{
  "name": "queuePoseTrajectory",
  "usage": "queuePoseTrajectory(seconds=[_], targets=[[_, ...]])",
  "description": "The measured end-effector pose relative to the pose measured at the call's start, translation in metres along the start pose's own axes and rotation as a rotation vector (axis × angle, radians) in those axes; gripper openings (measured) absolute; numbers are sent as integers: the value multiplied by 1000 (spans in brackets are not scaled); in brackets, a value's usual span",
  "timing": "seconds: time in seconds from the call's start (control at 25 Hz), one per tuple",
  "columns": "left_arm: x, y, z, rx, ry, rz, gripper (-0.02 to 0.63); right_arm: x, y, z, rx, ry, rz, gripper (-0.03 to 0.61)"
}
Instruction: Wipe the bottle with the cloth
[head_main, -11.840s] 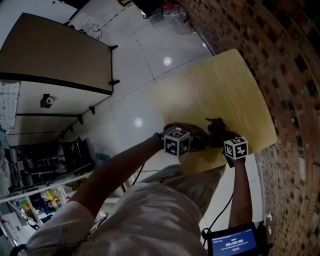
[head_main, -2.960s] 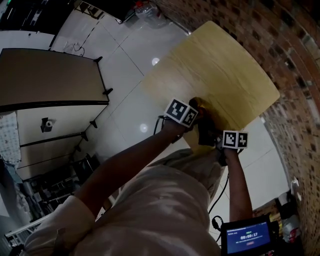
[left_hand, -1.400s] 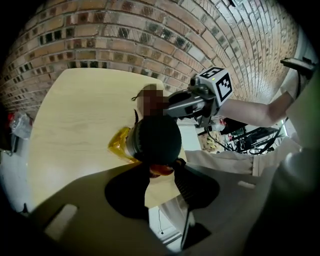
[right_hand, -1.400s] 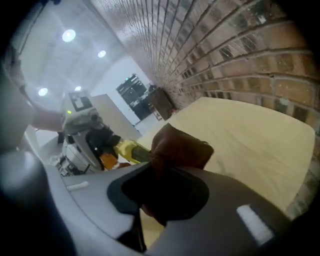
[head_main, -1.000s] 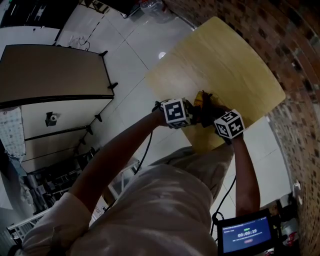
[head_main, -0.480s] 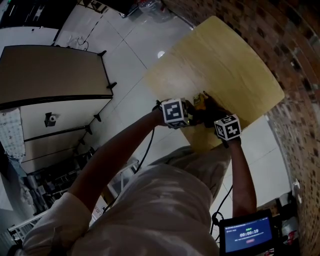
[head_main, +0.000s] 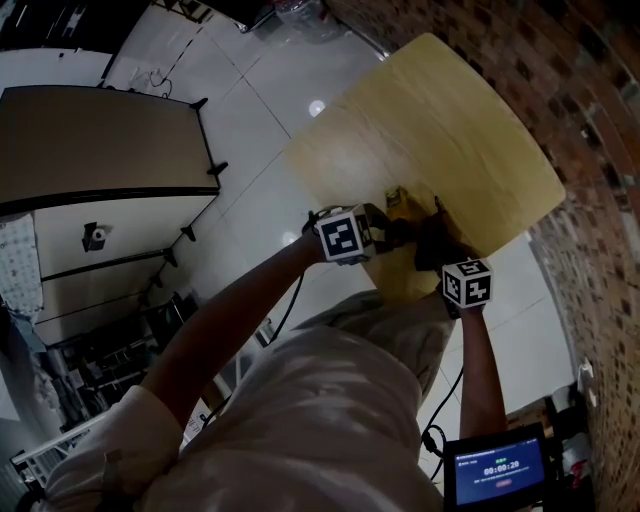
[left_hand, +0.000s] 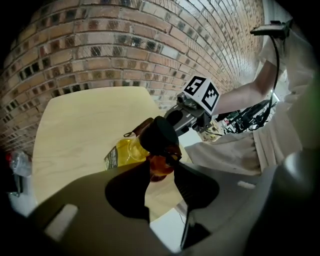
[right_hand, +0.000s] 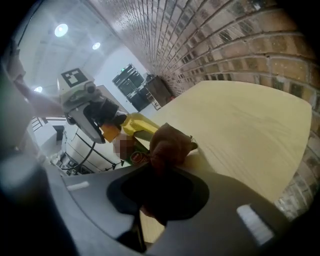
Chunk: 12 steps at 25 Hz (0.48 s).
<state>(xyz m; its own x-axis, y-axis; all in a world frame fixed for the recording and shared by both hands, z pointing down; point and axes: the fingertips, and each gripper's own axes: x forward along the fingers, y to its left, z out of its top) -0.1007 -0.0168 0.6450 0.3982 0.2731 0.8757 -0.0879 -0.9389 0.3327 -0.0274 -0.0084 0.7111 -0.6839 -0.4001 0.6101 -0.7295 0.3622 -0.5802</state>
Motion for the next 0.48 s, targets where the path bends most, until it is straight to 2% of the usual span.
queuePoseTrajectory(seconds=[0.28,0.48], targets=[[-2,-1,-9,-30,33,9,179,5,31,21,-89,-50,31,66],[-14,1,-10,-25,30,61,227,4,39,27,-113,-82,16,66]])
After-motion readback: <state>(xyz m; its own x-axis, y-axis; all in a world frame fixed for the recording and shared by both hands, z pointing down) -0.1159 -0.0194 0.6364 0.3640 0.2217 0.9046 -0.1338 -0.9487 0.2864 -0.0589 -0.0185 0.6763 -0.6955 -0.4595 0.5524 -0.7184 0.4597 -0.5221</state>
